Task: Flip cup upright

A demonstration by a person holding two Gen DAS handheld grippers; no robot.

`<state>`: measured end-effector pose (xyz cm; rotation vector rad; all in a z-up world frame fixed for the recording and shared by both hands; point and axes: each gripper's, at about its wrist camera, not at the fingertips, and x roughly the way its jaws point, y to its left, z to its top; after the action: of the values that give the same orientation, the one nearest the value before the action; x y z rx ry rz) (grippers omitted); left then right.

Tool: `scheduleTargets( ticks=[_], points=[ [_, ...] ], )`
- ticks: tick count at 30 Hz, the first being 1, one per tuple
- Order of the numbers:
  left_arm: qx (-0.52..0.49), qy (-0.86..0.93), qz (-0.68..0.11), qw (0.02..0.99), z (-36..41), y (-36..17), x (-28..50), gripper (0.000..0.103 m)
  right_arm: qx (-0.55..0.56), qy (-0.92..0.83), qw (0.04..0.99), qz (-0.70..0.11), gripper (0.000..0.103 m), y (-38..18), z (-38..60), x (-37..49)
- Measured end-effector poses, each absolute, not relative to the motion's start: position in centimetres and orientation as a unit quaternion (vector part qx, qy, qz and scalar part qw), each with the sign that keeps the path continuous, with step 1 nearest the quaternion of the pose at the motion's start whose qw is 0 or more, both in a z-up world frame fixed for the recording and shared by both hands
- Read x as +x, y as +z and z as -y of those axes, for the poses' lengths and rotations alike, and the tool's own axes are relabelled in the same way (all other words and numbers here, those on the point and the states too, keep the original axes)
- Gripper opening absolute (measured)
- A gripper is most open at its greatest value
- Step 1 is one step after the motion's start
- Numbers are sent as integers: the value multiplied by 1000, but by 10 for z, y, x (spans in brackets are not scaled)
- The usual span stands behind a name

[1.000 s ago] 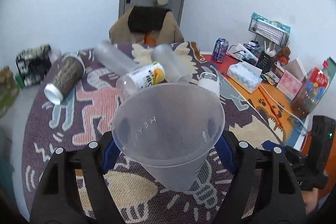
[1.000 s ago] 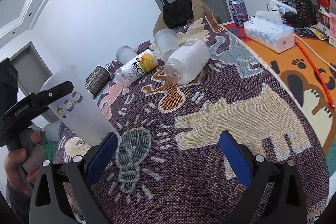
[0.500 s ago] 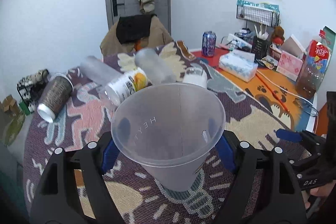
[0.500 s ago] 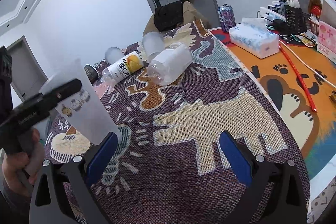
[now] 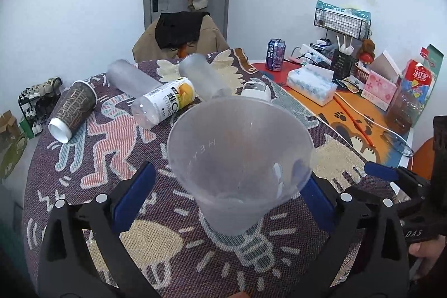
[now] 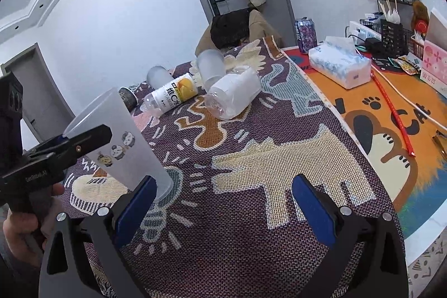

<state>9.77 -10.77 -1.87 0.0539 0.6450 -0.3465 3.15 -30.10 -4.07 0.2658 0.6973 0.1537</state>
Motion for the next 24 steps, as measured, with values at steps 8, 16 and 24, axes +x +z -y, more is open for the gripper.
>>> scheduleTargets(
  ticks=[8, 16, 24],
  points=[
    [8, -161, -307, 938, 86, -13, 73, 98, 113, 82, 937, -320, 95, -24, 286, 20],
    [-13, -151, -292, 944, 62, -8, 49, 98, 101, 88, 942, -309, 95, -13, 270, 10],
    [-20, -129, -266, 955, 39, -1, 25, 98, 86, 90, 948, -294, 95, -6, 252, -5]
  ],
)
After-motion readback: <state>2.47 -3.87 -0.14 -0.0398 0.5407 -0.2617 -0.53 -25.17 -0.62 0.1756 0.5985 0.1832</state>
